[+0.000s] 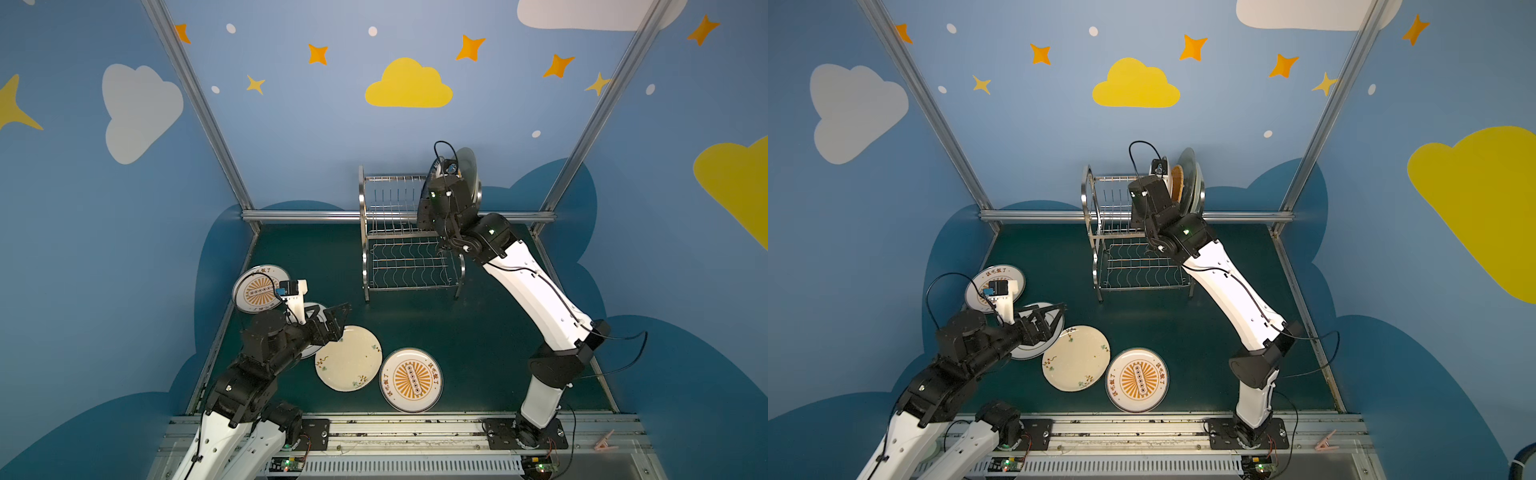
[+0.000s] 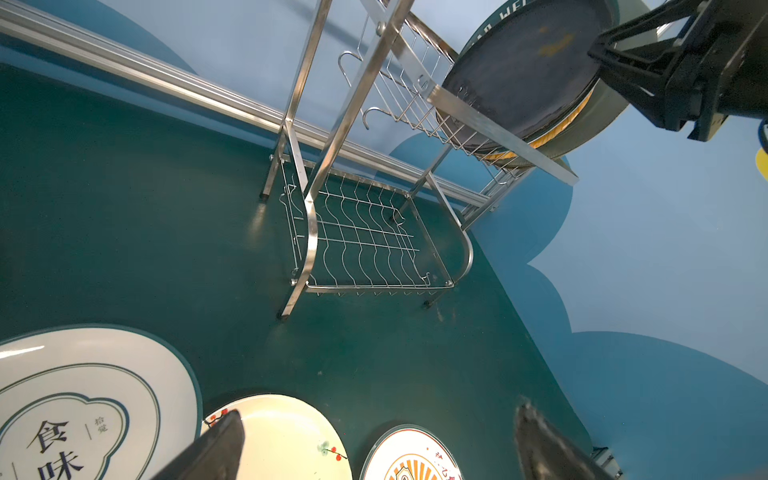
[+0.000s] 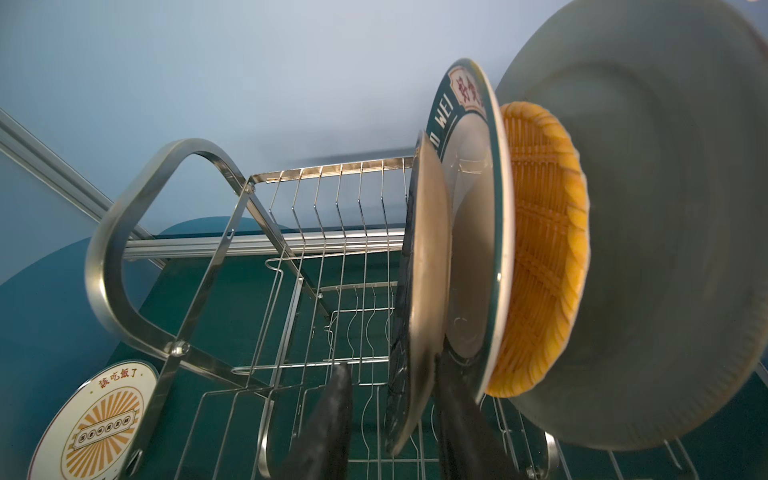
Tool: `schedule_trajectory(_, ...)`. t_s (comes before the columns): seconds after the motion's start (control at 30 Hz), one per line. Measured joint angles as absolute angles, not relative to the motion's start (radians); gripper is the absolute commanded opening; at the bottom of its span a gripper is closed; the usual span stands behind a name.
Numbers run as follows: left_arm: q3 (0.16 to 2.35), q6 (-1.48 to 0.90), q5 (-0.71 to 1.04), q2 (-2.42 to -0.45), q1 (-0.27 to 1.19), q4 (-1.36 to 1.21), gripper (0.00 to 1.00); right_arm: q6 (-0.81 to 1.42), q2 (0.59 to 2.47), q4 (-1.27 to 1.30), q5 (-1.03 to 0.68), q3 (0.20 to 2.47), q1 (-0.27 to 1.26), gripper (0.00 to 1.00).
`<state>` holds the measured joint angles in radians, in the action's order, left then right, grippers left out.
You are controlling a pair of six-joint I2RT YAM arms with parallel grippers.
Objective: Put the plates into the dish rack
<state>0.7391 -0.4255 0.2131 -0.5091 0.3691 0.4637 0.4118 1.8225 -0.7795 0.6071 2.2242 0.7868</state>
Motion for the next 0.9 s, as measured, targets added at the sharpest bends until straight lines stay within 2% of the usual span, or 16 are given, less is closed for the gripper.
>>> schedule_trajectory(0.47,0.727,-0.447,0.281,-0.493,0.339,0.452,1.00,0.414,1.833,-0.791,0.600,2.227,0.769,0.26)
schedule_trajectory(0.83,0.723,-0.450,0.285,-0.489,0.334,0.452,1.00,0.408,1.842,-0.796,0.582,2.235,0.759,0.12)
schedule_trajectory(0.9,0.723,-0.450,0.286,-0.489,0.334,0.452,1.00,0.405,1.842,-0.797,0.583,2.235,0.759,0.12)
